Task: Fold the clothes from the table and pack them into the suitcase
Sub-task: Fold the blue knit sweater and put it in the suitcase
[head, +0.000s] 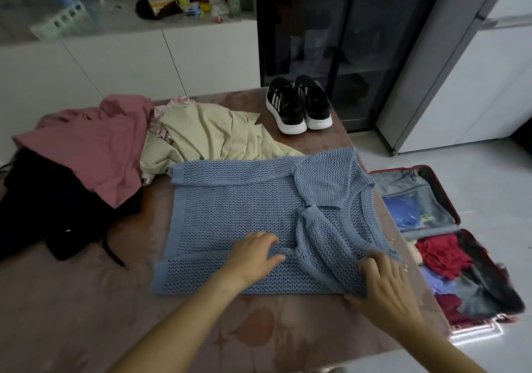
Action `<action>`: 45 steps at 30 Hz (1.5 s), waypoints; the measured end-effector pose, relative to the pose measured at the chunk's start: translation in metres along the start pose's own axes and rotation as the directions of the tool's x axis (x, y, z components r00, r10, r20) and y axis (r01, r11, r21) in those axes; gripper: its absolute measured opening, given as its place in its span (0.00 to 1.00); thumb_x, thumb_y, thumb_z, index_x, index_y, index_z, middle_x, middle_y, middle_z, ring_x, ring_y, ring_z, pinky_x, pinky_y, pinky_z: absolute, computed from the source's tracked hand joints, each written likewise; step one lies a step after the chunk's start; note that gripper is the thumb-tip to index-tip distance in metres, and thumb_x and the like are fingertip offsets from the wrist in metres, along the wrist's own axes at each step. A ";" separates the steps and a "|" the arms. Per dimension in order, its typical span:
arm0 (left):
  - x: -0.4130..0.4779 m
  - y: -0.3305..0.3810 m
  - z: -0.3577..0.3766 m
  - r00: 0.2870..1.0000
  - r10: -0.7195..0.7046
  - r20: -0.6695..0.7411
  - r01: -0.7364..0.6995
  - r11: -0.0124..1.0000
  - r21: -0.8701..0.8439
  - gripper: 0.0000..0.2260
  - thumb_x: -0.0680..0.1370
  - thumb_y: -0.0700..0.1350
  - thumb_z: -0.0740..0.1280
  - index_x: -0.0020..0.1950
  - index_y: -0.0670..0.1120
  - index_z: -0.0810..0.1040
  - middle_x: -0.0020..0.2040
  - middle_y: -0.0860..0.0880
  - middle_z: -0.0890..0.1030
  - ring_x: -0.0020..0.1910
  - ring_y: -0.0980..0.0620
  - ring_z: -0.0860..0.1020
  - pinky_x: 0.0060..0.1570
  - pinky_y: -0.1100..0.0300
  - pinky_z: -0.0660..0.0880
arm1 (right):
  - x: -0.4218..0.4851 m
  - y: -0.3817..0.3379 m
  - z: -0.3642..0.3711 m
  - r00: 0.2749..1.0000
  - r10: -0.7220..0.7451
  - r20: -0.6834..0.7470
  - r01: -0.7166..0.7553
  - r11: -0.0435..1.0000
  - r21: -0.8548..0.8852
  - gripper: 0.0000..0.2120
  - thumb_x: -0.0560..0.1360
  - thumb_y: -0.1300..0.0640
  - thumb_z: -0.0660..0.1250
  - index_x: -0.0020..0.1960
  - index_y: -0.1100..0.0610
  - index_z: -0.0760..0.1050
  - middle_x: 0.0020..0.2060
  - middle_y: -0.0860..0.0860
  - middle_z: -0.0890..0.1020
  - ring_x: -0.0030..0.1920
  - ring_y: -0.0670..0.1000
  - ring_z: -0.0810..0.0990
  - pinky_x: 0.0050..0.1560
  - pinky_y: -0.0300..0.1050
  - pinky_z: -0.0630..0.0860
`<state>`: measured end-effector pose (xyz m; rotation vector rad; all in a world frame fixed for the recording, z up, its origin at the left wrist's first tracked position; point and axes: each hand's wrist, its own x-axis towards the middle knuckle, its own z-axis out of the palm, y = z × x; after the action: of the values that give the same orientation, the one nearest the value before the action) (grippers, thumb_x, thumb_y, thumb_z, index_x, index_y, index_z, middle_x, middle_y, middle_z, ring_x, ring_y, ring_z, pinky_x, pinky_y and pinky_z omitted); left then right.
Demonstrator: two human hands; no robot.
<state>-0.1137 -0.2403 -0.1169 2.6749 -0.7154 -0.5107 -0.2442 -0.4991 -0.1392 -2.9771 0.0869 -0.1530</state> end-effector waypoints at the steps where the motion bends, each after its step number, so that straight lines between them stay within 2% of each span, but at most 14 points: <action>1: 0.007 0.010 0.005 1.000 0.003 -0.010 -0.004 1.000 -0.020 0.22 0.78 0.59 0.62 0.67 0.49 0.71 0.64 0.52 0.74 0.65 0.51 0.70 0.64 0.54 0.68 | -0.005 0.005 0.003 0.999 0.021 -0.036 -0.021 1.000 0.008 0.26 0.58 0.39 0.68 0.48 0.53 0.66 0.50 0.55 0.72 0.45 0.59 0.74 0.41 0.53 0.74; 3: 0.019 0.024 0.014 1.000 -0.001 -0.021 0.000 0.999 -0.039 0.21 0.76 0.60 0.64 0.65 0.50 0.73 0.61 0.52 0.77 0.62 0.51 0.73 0.61 0.55 0.70 | -0.006 0.013 0.000 0.995 0.079 -0.065 -0.074 0.994 0.076 0.21 0.59 0.45 0.63 0.48 0.53 0.67 0.47 0.57 0.74 0.42 0.60 0.76 0.39 0.52 0.75; 7: 0.031 0.029 0.024 0.991 -0.131 -0.035 0.126 0.986 -0.113 0.14 0.74 0.59 0.67 0.52 0.50 0.78 0.48 0.53 0.81 0.50 0.52 0.78 0.49 0.57 0.73 | 0.000 0.030 -0.012 0.985 0.173 -0.029 -0.149 0.913 0.380 0.17 0.65 0.63 0.71 0.50 0.50 0.71 0.44 0.53 0.78 0.38 0.59 0.80 0.35 0.53 0.77; 10: 0.030 0.023 0.029 0.983 -0.182 -0.027 0.175 0.968 -0.178 0.11 0.76 0.57 0.66 0.48 0.50 0.77 0.43 0.54 0.79 0.44 0.53 0.78 0.45 0.57 0.74 | 0.005 0.043 -0.022 0.974 0.223 -0.028 -0.161 0.782 0.602 0.16 0.75 0.61 0.68 0.47 0.39 0.71 0.39 0.42 0.80 0.37 0.44 0.79 0.39 0.38 0.75; 12: 0.027 0.020 0.030 0.985 -0.171 -0.018 0.165 0.973 -0.164 0.12 0.76 0.58 0.66 0.48 0.51 0.77 0.43 0.55 0.79 0.43 0.54 0.77 0.44 0.57 0.74 | 0.014 0.050 -0.026 0.969 0.248 0.014 -0.193 0.715 0.672 0.12 0.76 0.59 0.66 0.43 0.41 0.73 0.40 0.40 0.80 0.39 0.42 0.78 0.39 0.33 0.71; 15: 0.023 0.018 0.032 0.991 -0.127 -0.030 0.121 0.981 -0.150 0.13 0.75 0.59 0.66 0.50 0.51 0.76 0.46 0.54 0.80 0.46 0.54 0.78 0.45 0.57 0.74 | 0.026 0.068 -0.019 0.950 0.285 0.123 -0.306 0.792 0.528 0.13 0.75 0.62 0.68 0.40 0.45 0.74 0.35 0.47 0.81 0.38 0.48 0.79 0.41 0.43 0.72; 17: 0.019 0.014 0.030 0.995 -0.079 -0.066 0.073 0.994 -0.081 0.14 0.75 0.61 0.66 0.51 0.51 0.76 0.48 0.55 0.79 0.48 0.55 0.78 0.47 0.57 0.73 | 0.031 0.072 -0.016 0.923 0.269 0.276 -0.346 0.895 0.283 0.03 0.75 0.58 0.67 0.46 0.51 0.75 0.38 0.51 0.81 0.39 0.55 0.79 0.40 0.46 0.73; 22: 0.001 -0.027 0.012 0.989 -0.097 -0.111 0.109 0.988 0.110 0.18 0.73 0.66 0.64 0.54 0.54 0.76 0.51 0.58 0.78 0.52 0.57 0.76 0.54 0.57 0.72 | 0.052 0.049 -0.017 0.957 0.250 0.146 -0.275 0.943 0.187 0.10 0.74 0.48 0.67 0.52 0.52 0.74 0.44 0.51 0.77 0.43 0.56 0.79 0.35 0.45 0.70; 28: -0.031 -0.083 0.002 0.953 -0.211 -0.219 0.247 0.957 0.152 0.12 0.74 0.60 0.67 0.49 0.53 0.76 0.47 0.57 0.76 0.50 0.55 0.75 0.47 0.61 0.73 | 0.086 0.022 0.000 0.978 0.047 0.204 -0.057 0.998 0.041 0.25 0.75 0.45 0.65 0.68 0.53 0.68 0.61 0.54 0.73 0.61 0.59 0.73 0.55 0.54 0.74; 31: -0.046 -0.097 0.004 0.944 -0.070 -0.322 0.131 0.976 0.171 0.12 0.74 0.59 0.67 0.48 0.52 0.75 0.47 0.57 0.73 0.49 0.56 0.73 0.46 0.61 0.74 | 0.084 0.020 0.007 0.981 -0.142 0.132 0.140 0.990 0.020 0.25 0.70 0.42 0.69 0.63 0.52 0.74 0.61 0.55 0.75 0.59 0.61 0.76 0.53 0.58 0.76; 34: -0.065 -0.107 0.009 0.994 0.053 -0.096 -0.038 0.988 0.148 0.28 0.70 0.73 0.56 0.58 0.55 0.75 0.56 0.60 0.72 0.58 0.59 0.69 0.55 0.61 0.71 | 0.062 0.022 0.008 0.910 -0.393 0.131 0.387 0.919 0.074 0.27 0.73 0.31 0.58 0.63 0.47 0.73 0.62 0.49 0.76 0.59 0.53 0.76 0.52 0.51 0.78; 37: -0.082 -0.124 0.021 0.990 0.139 -0.002 -0.129 0.929 0.348 0.38 0.68 0.78 0.50 0.71 0.59 0.68 0.67 0.59 0.69 0.67 0.57 0.66 0.62 0.56 0.70 | 0.044 0.032 0.004 0.831 -0.501 0.244 0.499 0.863 0.072 0.33 0.71 0.24 0.49 0.65 0.43 0.71 0.66 0.43 0.73 0.63 0.46 0.70 0.54 0.45 0.76; 41: -0.086 -0.128 0.024 0.981 0.181 -0.069 -0.142 0.915 0.378 0.28 0.75 0.69 0.48 0.70 0.60 0.69 0.67 0.59 0.71 0.65 0.56 0.67 0.55 0.58 0.75 | 0.038 0.046 0.002 0.829 -0.484 0.279 0.487 0.871 0.065 0.31 0.75 0.31 0.43 0.68 0.45 0.70 0.69 0.43 0.70 0.66 0.45 0.70 0.63 0.39 0.67; 45: -0.086 -0.131 0.019 0.951 0.289 -0.106 -0.235 0.904 0.356 0.21 0.80 0.57 0.50 0.63 0.57 0.77 0.64 0.57 0.77 0.63 0.55 0.74 0.54 0.58 0.78 | 0.041 0.041 -0.002 0.835 -0.539 0.107 0.535 0.842 0.071 0.29 0.82 0.45 0.42 0.52 0.50 0.83 0.55 0.48 0.83 0.54 0.46 0.82 0.51 0.40 0.77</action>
<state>-0.1371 -0.0917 -0.1632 2.8190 -1.1894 -0.1089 -0.2054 -0.5424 -0.1393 -2.8758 -0.7674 -0.0322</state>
